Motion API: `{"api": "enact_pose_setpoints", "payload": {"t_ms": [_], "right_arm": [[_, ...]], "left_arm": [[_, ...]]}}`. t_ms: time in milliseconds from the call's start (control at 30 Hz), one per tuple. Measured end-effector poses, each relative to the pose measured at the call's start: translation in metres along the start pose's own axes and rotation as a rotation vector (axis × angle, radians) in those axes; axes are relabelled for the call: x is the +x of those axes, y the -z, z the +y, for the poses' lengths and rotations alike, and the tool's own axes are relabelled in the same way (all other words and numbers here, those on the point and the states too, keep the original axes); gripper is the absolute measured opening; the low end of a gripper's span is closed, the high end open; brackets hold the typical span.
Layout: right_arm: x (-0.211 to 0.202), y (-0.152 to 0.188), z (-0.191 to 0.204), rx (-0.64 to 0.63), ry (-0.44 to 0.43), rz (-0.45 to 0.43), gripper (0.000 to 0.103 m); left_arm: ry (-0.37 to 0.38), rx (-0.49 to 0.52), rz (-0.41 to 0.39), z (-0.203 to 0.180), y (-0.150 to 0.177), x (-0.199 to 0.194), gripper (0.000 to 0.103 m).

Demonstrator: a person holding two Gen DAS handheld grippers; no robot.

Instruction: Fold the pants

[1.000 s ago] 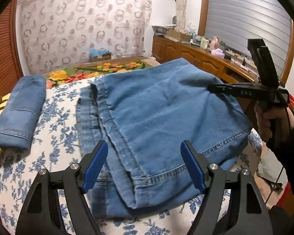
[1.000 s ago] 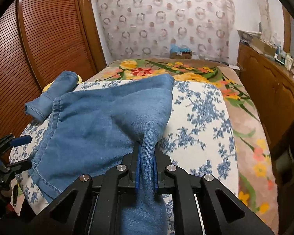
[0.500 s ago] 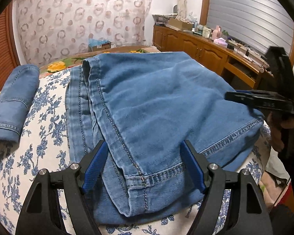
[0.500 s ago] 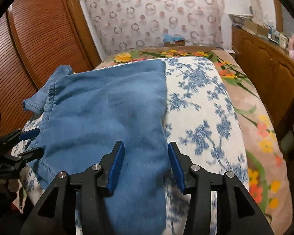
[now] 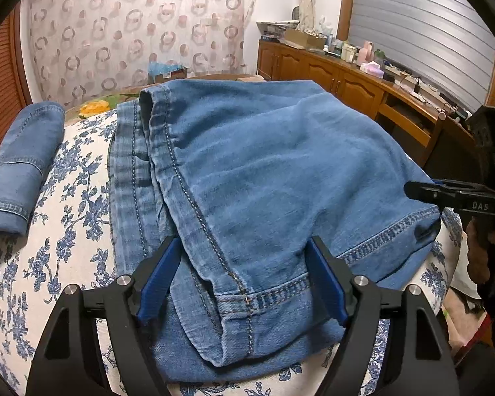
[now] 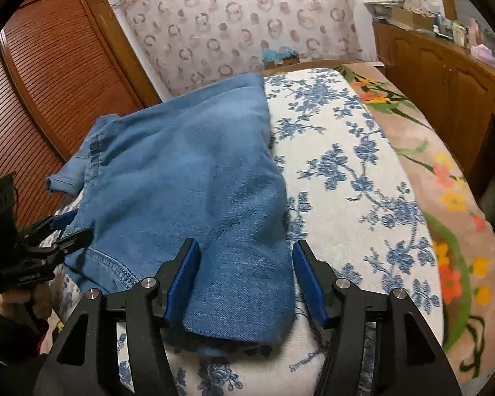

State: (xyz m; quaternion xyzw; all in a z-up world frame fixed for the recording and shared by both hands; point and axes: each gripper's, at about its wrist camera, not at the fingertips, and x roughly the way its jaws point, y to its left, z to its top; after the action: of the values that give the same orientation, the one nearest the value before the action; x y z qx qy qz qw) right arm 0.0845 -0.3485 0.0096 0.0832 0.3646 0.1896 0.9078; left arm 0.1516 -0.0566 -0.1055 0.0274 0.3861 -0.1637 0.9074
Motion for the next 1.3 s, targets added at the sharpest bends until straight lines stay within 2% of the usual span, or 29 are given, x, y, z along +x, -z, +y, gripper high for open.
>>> {"api": "enact_pose_setpoints", "payload": {"t_ms": [33, 167, 233, 467, 600, 767, 1033, 1167, 1300], "right_arm": [[0.001, 0.000, 0.001, 0.000, -0.016, -0.002, 0.061], [0.003, 0.000, 0.010, -0.010, -0.077, 0.005, 0.023], [-0.004, -0.004, 0.015, -0.048, -0.063, -0.014, 0.017], [-0.041, -0.037, 0.054, -0.134, -0.068, -0.139, 0.014], [-0.046, -0.059, 0.093, -0.199, -0.112, -0.180, 0.013], [-0.036, -0.068, 0.143, -0.285, -0.188, -0.192, 0.013], [0.020, -0.047, 0.209, -0.406, -0.307, -0.086, 0.012], [0.047, -0.024, 0.228, -0.458, -0.343, 0.007, 0.012], [0.071, -0.012, 0.229, -0.462, -0.352, 0.082, 0.012]], "left_arm": [[0.002, -0.001, -0.001, 0.000, 0.000, 0.000, 0.079], [-0.002, -0.003, -0.005, 0.003, 0.001, -0.002, 0.079], [-0.003, -0.010, -0.012, 0.007, 0.001, -0.006, 0.079], [-0.031, -0.049, -0.068, 0.029, 0.002, -0.036, 0.079], [-0.059, -0.075, -0.105, 0.050, 0.005, -0.058, 0.079], [-0.108, -0.116, -0.128, 0.082, 0.014, -0.082, 0.079], [-0.170, -0.182, -0.133, 0.120, 0.033, -0.105, 0.079], [-0.184, -0.206, -0.147, 0.134, 0.037, -0.112, 0.079], [-0.187, -0.212, -0.155, 0.138, 0.037, -0.112, 0.079]]}}
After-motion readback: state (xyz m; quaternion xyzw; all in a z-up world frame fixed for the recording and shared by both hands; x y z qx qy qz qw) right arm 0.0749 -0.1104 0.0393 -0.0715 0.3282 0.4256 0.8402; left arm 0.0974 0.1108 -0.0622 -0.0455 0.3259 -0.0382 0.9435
